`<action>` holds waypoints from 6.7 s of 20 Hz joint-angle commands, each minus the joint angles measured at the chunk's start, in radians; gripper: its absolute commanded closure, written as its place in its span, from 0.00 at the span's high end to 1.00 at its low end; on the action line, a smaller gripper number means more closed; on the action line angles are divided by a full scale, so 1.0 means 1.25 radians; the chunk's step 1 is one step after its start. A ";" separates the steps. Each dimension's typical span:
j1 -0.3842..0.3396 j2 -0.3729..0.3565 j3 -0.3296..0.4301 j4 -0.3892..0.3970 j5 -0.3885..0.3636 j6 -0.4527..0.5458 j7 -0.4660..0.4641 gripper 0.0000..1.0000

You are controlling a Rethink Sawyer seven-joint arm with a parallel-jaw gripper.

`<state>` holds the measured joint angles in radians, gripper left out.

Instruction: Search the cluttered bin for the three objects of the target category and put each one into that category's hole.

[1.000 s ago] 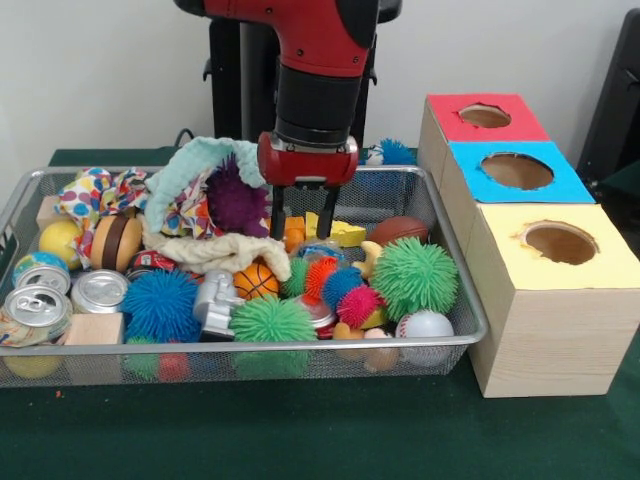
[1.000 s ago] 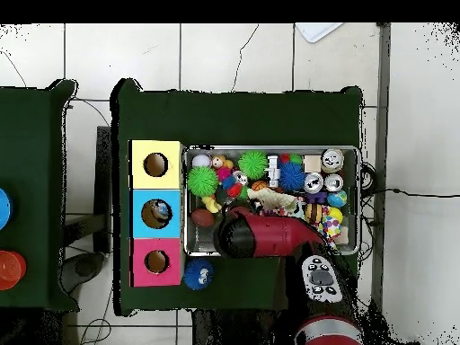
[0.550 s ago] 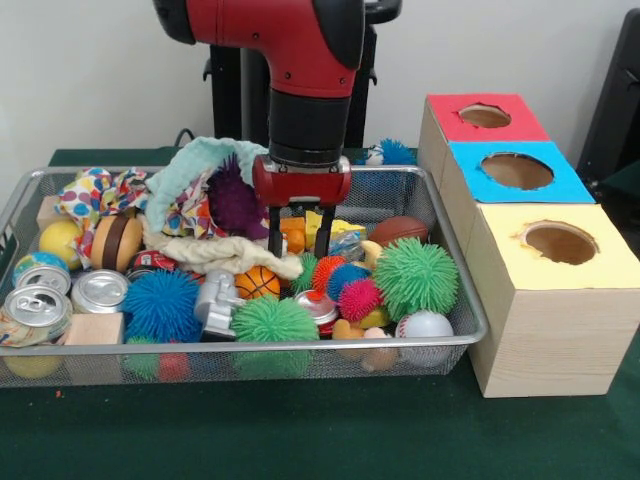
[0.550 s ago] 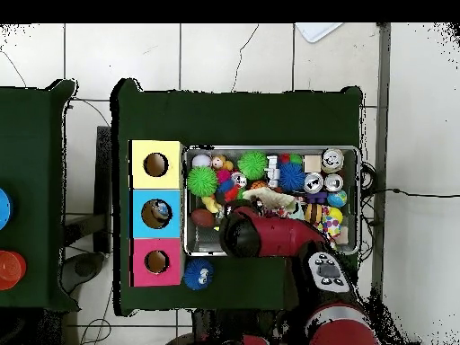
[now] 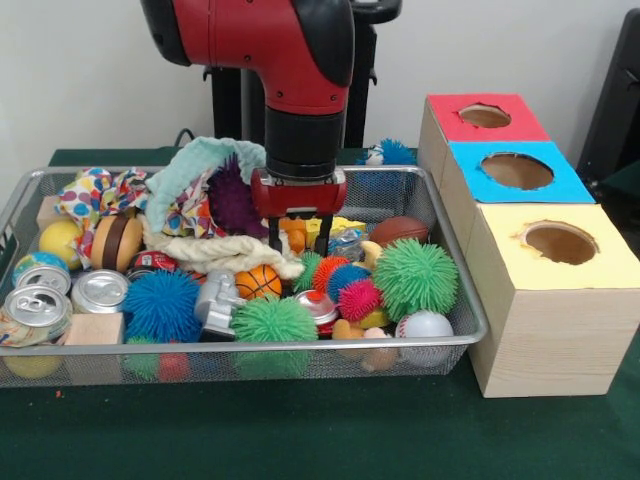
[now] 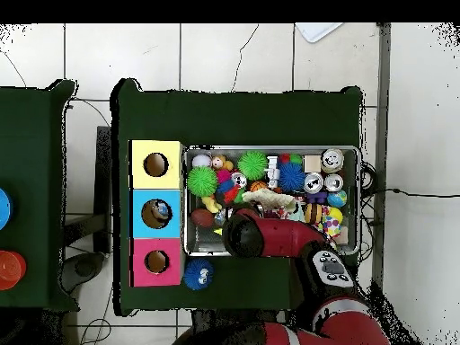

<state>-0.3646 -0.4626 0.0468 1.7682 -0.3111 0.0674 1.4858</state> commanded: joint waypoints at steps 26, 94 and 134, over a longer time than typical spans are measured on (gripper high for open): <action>0.090 -0.095 -0.011 0.173 0.230 -0.039 0.328 1.00; 0.069 0.104 0.007 0.026 0.044 0.207 0.194 0.00; -0.023 -0.021 0.157 0.168 0.003 0.070 0.257 1.00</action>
<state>-0.3898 -0.6200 0.1130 2.0091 -0.2607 0.3925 1.7257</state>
